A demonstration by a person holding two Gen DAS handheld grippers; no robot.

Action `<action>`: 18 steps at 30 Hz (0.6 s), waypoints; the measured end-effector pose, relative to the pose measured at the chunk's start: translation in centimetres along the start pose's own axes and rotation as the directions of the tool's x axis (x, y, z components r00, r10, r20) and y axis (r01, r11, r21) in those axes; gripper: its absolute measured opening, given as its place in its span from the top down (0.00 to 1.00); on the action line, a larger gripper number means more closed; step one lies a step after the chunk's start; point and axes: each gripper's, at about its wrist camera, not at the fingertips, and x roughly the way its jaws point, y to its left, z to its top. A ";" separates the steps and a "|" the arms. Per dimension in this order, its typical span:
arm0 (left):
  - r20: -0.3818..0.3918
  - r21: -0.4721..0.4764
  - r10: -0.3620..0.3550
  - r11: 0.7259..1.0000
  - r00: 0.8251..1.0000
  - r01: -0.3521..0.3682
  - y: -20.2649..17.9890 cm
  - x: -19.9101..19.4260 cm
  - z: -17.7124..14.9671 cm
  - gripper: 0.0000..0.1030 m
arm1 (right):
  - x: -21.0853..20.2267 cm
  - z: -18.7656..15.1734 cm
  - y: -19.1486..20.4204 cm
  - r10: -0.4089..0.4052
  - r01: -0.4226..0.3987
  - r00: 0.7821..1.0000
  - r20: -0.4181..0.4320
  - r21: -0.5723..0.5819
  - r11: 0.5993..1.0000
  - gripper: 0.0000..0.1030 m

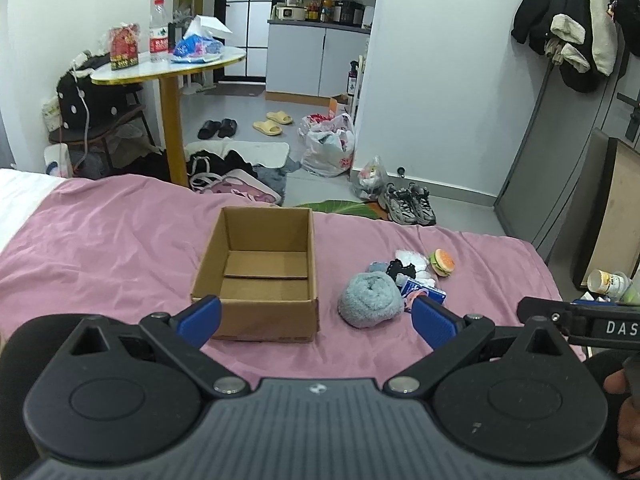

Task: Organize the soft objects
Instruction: 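Move the left gripper to the grey-blue plush ball and close on it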

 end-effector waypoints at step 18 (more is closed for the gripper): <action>-0.107 -0.028 -0.053 0.998 0.993 0.051 -1.3 8.3 2.4 0.20 | 7.5 2.2 -2.1 0.085 -0.079 0.995 -0.051 0.111 0.991 0.10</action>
